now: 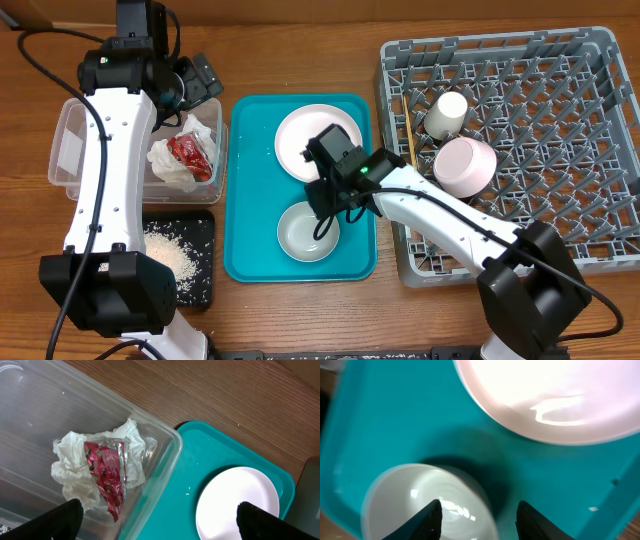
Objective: Sort waste into correct bins and load items into the dishwasher
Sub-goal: 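Move the right gripper left over the small white bowl on the teal tray, then lower the right gripper and grasp the small white bowl's rim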
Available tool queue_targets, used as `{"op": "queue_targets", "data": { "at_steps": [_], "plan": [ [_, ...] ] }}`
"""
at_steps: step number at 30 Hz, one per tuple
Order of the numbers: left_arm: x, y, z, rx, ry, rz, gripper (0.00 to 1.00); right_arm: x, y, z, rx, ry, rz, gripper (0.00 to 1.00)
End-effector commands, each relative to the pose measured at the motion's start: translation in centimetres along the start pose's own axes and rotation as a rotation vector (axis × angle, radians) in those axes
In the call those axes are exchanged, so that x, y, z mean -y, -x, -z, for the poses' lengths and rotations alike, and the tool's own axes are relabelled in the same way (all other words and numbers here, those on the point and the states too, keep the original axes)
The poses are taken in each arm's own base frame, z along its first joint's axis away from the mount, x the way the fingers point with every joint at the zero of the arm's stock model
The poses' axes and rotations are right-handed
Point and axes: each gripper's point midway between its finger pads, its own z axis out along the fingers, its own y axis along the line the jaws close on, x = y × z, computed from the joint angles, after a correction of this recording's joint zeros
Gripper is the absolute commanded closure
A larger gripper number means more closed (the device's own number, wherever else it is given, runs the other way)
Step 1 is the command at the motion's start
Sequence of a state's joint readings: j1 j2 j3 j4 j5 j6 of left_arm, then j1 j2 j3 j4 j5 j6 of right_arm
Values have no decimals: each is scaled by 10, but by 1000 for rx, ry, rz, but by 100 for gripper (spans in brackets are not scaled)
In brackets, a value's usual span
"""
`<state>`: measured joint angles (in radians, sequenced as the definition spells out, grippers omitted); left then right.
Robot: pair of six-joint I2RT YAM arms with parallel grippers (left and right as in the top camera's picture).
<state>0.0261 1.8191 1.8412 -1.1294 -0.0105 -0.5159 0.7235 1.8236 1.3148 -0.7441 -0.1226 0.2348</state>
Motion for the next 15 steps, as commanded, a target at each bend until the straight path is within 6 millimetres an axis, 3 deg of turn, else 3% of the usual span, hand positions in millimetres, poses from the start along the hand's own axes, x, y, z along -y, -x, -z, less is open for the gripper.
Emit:
{"op": "queue_targets", "data": {
  "at_steps": [1, 5, 6, 11, 13, 15],
  "plan": [
    [6, 4, 10, 25, -21, -17, 0, -29, 8, 12, -4, 129, 13, 46],
    [6, 4, 10, 25, -21, -17, 0, -60, -6, 20, -80, 313, 11, 24],
    [6, 4, 10, 25, -21, -17, 0, -67, -10, 23, -101, 360, 9, 0],
    [6, 4, 10, 25, -21, -17, 0, -84, -24, 28, -163, 459, 10, 0],
    [6, 4, 10, 25, -21, -17, 0, -84, -27, 25, -166, 438, 16, 30],
    [6, 4, 10, 25, -22, -17, 0, -82, -30, 22, -168, 397, 21, 52]
  ]
}}
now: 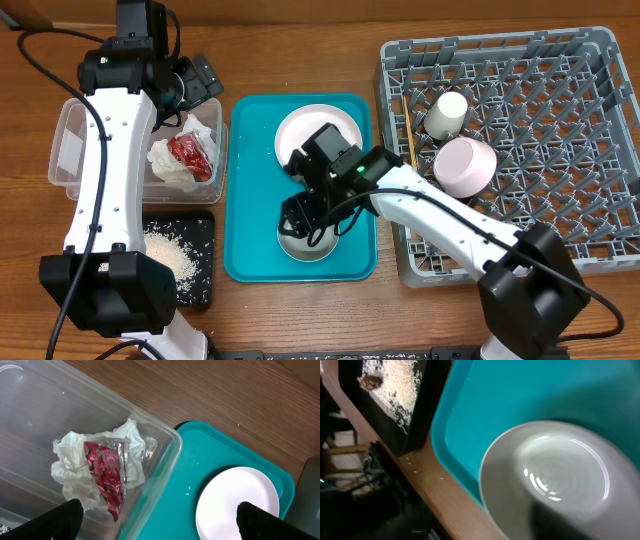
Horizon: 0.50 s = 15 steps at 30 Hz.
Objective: Sort waste into correct bins and load items into the dishwasher
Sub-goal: 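Lower the right gripper and grasp the small white bowl's rim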
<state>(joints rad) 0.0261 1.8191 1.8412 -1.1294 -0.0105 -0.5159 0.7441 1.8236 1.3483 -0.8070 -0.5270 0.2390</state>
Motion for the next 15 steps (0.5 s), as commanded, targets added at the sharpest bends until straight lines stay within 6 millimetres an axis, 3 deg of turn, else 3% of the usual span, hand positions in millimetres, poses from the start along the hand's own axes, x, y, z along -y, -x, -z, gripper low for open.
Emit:
{"op": "queue_targets", "data": {
  "at_steps": [1, 3, 4, 15],
  "plan": [
    [6, 4, 10, 25, -21, -17, 0, -5, -6, -5, -15, -22, 21, 62],
    [6, 4, 10, 25, -21, -17, 0, -2, -9, -9, -15, -71, 33, 75],
    [6, 4, 10, 25, -21, -17, 0, -1, -10, -12, -16, -96, 44, 77],
    [6, 4, 10, 25, -21, -17, 0, -4, -17, -30, 67, -396, 134, 77]
  ]
}}
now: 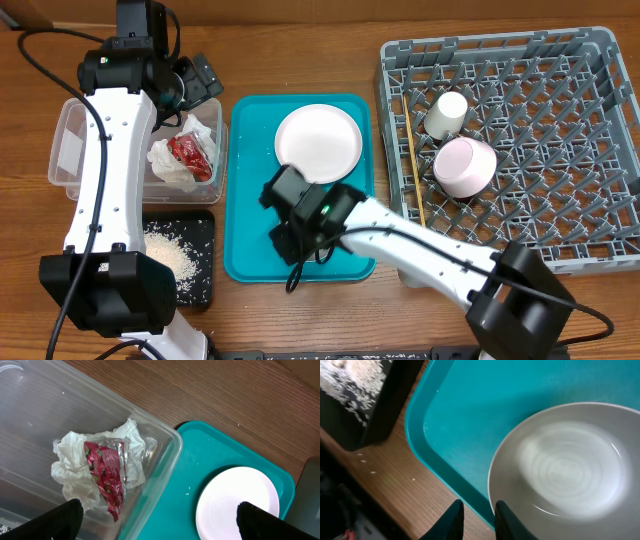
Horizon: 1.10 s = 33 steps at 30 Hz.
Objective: Sort waste into correct bins and load items into the dishwasher
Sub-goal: 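Lower the right gripper and grasp the small white bowl's rim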
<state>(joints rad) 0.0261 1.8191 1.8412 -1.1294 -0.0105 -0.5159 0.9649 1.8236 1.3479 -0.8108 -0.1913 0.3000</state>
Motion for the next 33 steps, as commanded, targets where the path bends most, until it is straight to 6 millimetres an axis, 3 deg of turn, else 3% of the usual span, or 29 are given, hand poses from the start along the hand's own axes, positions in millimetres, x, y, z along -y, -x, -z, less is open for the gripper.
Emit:
{"op": "queue_targets", "data": {
  "at_steps": [1, 13, 25, 33],
  "plan": [
    [6, 4, 10, 25, -21, -17, 0, 13, 5, -2, 55, -145, -4, 77],
    [6, 4, 10, 25, -21, -17, 0, 21, -5, -25, 11, -216, 8, 76],
    [6, 4, 10, 25, -21, -17, 0, 24, -12, -35, -28, -218, 0, 78],
    [6, 4, 10, 25, -21, -17, 0, 18, -2, -25, -6, -210, 1, 78]
  ]
}}
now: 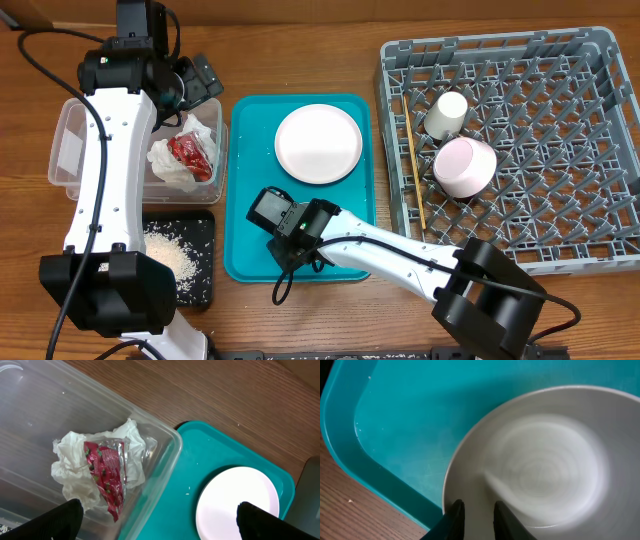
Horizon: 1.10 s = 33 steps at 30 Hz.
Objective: Sort waste into correct bins and load items into the dishwasher
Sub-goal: 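Lower the right gripper and grasp the small white bowl's rim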
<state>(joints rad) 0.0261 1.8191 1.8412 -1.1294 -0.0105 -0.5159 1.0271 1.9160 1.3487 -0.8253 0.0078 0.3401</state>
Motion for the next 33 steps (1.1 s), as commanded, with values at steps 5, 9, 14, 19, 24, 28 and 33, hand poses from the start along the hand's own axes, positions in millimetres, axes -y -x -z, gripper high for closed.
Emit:
{"op": "queue_targets", "data": {
  "at_steps": [5, 9, 14, 19, 24, 28, 33],
  "plan": [
    [6, 4, 10, 25, -21, -17, 0, -13, 37, 45, 99, 25, -6, 76],
    [6, 4, 10, 25, -21, -17, 0, -19, 42, 53, 106, 48, -5, 76],
    [6, 4, 10, 25, -21, -17, 0, -23, 30, 48, 59, 78, -2, 76],
    [6, 4, 10, 25, -21, -17, 0, -17, 12, 30, 9, 56, 1, 76],
    [6, 4, 10, 25, -21, -17, 0, -12, 1, 16, -14, 46, 0, 73],
    [6, 4, 10, 25, -21, -17, 0, -10, -2, 8, -28, 41, -1, 72],
    [6, 4, 10, 25, -21, -17, 0, -10, -2, 7, -28, 40, -1, 80]
  ]
}}
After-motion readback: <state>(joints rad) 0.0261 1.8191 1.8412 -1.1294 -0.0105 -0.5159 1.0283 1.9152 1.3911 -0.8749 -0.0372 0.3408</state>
